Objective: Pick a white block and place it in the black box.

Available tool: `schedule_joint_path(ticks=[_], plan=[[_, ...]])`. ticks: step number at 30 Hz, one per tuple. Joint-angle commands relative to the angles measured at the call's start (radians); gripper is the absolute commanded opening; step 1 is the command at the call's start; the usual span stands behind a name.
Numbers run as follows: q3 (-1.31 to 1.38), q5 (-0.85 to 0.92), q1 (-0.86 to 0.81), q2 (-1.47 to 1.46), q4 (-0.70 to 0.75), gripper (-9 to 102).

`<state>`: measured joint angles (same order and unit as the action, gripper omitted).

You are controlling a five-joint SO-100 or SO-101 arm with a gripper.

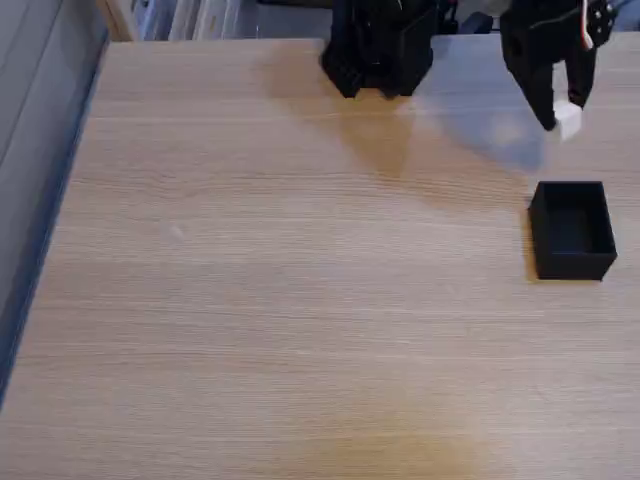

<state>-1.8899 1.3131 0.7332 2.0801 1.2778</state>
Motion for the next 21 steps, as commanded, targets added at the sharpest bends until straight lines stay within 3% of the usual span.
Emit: schedule_joint_path(ticks=[1, 10, 18, 21], plan=[[0.137, -0.025, 0.006, -0.106, -0.017, 0], [0.402, -0.028, -0.057, -0.376, -0.012, 0], [0.419, -0.014, -0.112, -0.449, -0.023, 1], [0.431, -0.012, -0.12, -0.465, -0.028, 6]])
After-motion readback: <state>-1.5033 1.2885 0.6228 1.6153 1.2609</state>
